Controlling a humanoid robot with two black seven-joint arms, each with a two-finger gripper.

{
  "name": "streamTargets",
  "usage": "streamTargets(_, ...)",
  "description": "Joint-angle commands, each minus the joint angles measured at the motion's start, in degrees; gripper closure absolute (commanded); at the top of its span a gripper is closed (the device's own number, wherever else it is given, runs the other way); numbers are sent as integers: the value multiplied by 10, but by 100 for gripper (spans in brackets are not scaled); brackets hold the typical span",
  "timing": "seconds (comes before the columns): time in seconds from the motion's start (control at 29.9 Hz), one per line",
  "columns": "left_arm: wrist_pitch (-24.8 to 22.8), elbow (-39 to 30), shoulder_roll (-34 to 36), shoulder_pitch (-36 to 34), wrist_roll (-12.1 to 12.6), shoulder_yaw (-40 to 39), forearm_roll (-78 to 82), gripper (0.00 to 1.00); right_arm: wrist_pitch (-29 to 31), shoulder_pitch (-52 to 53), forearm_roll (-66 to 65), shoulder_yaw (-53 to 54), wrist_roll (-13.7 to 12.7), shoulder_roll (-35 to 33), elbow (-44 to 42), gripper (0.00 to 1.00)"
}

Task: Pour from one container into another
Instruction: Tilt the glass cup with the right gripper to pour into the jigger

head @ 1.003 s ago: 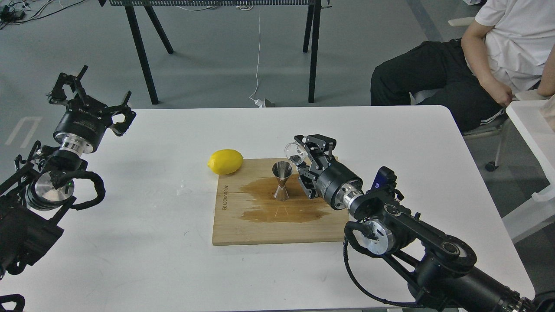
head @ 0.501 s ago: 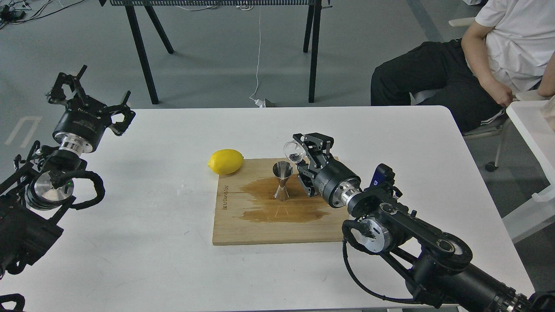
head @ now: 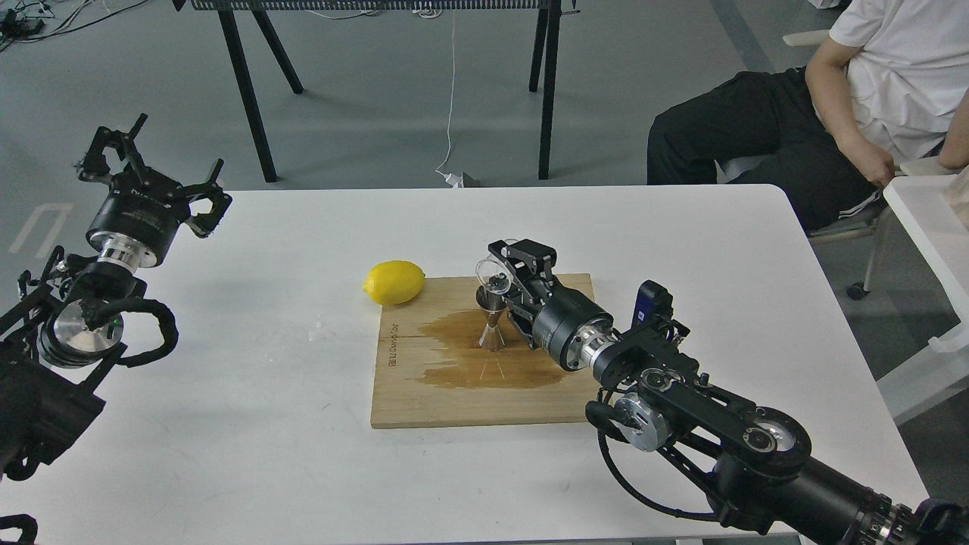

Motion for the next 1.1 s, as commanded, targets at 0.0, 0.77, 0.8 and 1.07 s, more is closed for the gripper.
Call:
streamTargets(0.0,0,0,1,0,0,1,0,0,0,3,-8,-8,5,0,-2,56)
streamTargets(0.77,0,0,3,0,0,0,0,0,-37,26,-102,-39,9,-3,-17,56)
streamTargets(0.8,0,0,2,0,0,0,0,0,-37,26,-104,-39,9,-4,-17,56)
streamTargets(1.07,0,0,2,0,0,0,0,0,-37,26,-131,-44,9,-8,-17,56)
